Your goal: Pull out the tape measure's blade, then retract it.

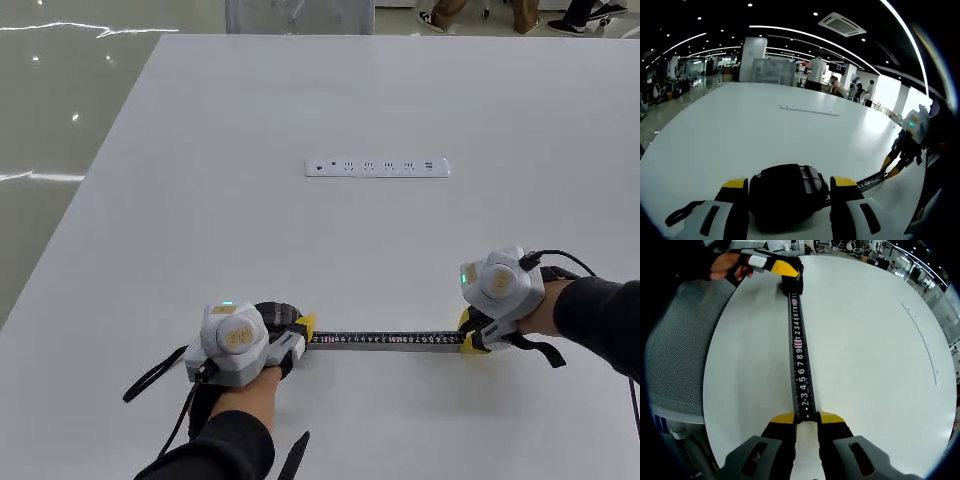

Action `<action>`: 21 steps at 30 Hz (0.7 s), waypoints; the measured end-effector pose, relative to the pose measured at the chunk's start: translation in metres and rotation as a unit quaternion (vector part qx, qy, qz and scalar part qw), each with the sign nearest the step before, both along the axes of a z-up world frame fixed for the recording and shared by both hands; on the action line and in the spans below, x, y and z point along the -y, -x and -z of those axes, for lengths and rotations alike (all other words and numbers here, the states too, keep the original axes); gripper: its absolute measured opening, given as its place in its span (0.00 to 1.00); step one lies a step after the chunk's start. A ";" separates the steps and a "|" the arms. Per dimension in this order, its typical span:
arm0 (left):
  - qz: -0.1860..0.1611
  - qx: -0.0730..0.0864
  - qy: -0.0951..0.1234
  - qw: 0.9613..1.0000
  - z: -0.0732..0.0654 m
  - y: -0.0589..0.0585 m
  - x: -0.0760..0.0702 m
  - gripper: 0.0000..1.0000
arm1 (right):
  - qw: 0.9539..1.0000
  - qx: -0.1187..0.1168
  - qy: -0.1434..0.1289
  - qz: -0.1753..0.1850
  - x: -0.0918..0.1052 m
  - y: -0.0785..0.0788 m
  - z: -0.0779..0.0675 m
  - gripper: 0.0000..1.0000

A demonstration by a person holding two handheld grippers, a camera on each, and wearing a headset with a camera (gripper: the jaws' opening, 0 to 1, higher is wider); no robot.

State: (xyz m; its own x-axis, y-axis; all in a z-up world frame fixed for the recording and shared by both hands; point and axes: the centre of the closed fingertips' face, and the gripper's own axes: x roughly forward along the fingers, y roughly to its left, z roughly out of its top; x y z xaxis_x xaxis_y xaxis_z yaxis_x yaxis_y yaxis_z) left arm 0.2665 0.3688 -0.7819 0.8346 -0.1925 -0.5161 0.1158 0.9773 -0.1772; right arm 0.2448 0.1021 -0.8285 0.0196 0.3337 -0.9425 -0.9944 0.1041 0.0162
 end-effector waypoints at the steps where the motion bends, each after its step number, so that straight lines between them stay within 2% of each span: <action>1: 0.000 -0.002 -0.002 1.000 0.001 0.000 0.000 0.62 | 1.000 0.000 -0.003 0.003 0.000 0.000 0.000 0.12; 2: -0.001 -0.007 -0.003 1.000 0.004 0.001 -0.001 0.62 | 1.000 0.000 -0.004 0.010 0.000 0.000 0.000 0.12; 4: -0.004 -0.004 -0.003 1.000 0.004 0.001 -0.001 0.62 | 1.000 0.001 -0.005 0.011 -0.001 0.000 -0.001 0.12; 5: -0.002 -0.005 -0.013 1.000 0.004 0.001 0.000 0.62 | 1.000 0.001 -0.003 0.013 -0.001 0.000 -0.001 0.12; 8: 0.003 -0.011 -0.024 1.000 0.005 0.001 0.000 0.61 | 1.000 0.000 0.001 0.015 -0.001 0.000 -0.001 0.12; 9: 0.007 -0.012 -0.038 0.999 0.006 0.002 -0.001 0.60 | 1.000 -0.001 0.001 0.017 -0.001 0.000 -0.001 0.12; 14: 0.019 -0.016 -0.067 0.997 0.010 0.003 0.001 0.60 | 1.000 -0.001 0.003 0.020 -0.001 -0.001 -0.001 0.12; 16: 0.022 -0.016 -0.071 0.997 0.009 0.003 0.000 0.60 | 1.000 0.000 0.003 0.019 -0.002 0.000 -0.001 0.12; 21: 0.021 -0.017 -0.063 0.998 0.009 0.003 -0.001 0.59 | 1.000 0.001 0.002 0.021 -0.002 0.000 -0.001 0.12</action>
